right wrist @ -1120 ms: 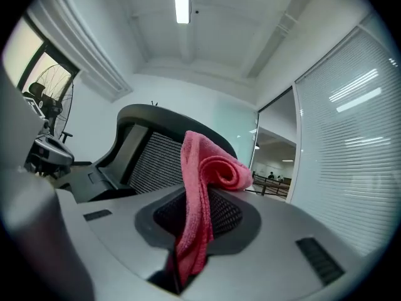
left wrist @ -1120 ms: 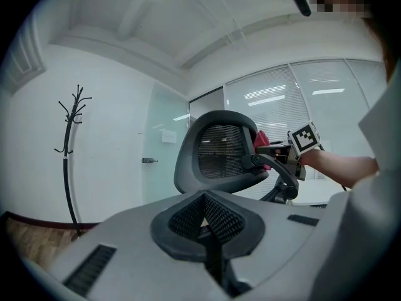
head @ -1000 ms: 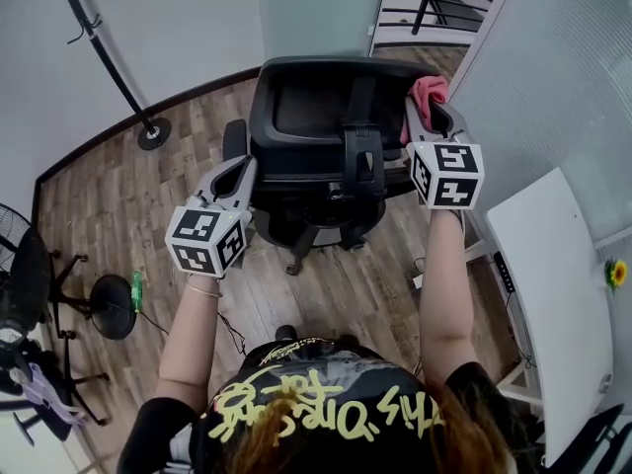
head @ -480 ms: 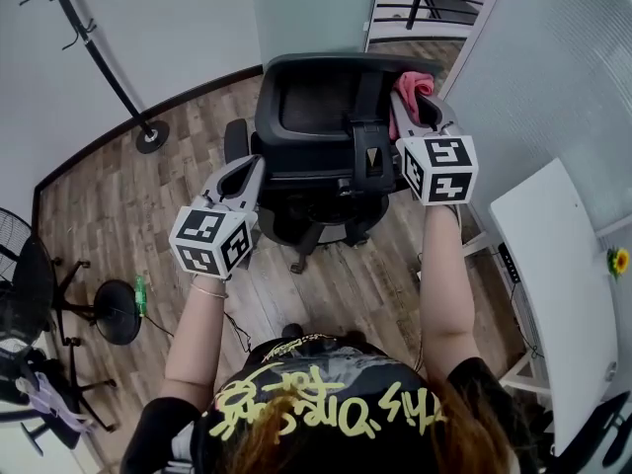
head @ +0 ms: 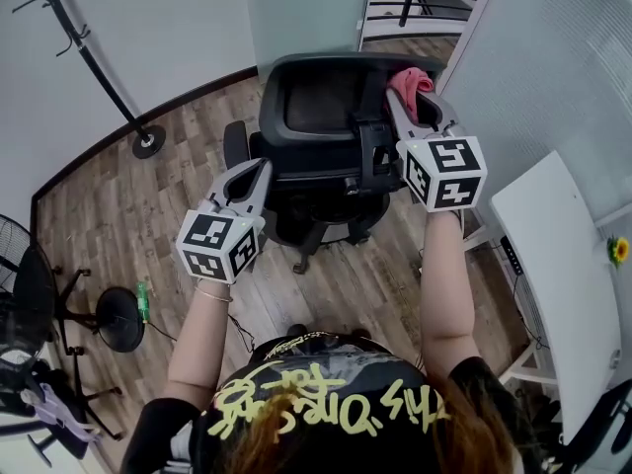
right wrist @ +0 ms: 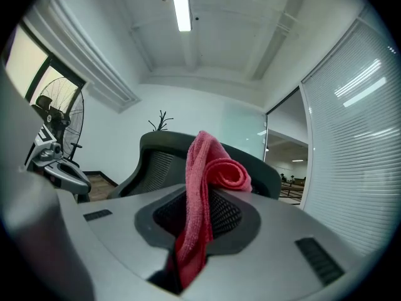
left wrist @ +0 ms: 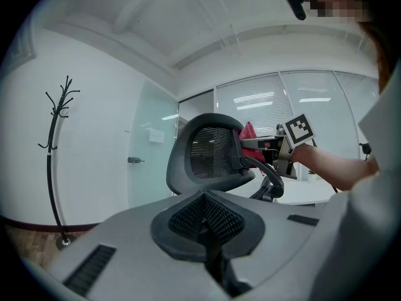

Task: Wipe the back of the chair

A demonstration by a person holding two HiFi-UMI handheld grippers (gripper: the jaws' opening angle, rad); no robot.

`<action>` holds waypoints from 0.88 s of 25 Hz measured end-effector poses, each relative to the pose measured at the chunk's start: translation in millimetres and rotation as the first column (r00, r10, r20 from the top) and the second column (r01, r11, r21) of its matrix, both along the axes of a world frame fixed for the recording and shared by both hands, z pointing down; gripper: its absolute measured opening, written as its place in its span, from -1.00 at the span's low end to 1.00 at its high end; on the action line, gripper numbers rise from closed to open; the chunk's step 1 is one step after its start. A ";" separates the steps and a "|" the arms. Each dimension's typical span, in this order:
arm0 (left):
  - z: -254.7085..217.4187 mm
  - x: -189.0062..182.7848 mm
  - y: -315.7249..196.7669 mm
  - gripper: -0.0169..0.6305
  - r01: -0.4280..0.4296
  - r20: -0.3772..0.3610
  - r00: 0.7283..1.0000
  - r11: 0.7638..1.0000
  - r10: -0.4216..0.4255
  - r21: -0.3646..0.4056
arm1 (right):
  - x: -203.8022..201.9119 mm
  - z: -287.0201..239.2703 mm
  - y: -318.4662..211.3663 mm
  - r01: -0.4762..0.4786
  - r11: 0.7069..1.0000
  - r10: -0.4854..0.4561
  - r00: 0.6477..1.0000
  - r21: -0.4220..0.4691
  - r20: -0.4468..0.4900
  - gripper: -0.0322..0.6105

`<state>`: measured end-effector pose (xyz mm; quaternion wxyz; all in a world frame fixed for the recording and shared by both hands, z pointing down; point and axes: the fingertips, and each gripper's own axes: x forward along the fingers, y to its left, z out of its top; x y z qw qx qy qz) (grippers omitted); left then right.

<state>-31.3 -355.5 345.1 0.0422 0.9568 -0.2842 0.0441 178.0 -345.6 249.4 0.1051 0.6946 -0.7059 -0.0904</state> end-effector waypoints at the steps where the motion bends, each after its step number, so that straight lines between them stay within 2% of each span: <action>1: 0.2 0.1 0.3 -0.97 -0.006 0.001 1.000 1.000 0.006 0.001 | -2.0 -1.8 1.8 -0.005 1.000 0.005 1.000 0.000 -0.011 -0.71; 14: 2.1 -3.3 1.1 -0.97 -0.043 -0.007 0.999 0.999 0.043 -0.006 | -34.6 -16.2 19.8 -0.080 0.996 0.085 0.980 0.032 -0.177 -0.71; 17: 1.8 -4.0 1.0 -0.97 -0.048 -0.009 0.999 0.999 0.048 -0.008 | -45.7 -16.4 18.4 -0.072 0.997 0.074 0.982 0.020 -0.173 -0.71; 22: 1.6 -3.7 2.6 -0.97 -0.063 -0.010 0.998 0.998 0.063 -0.011 | -55.8 -19.8 10.9 -0.066 0.997 0.069 0.992 0.035 -0.106 -0.71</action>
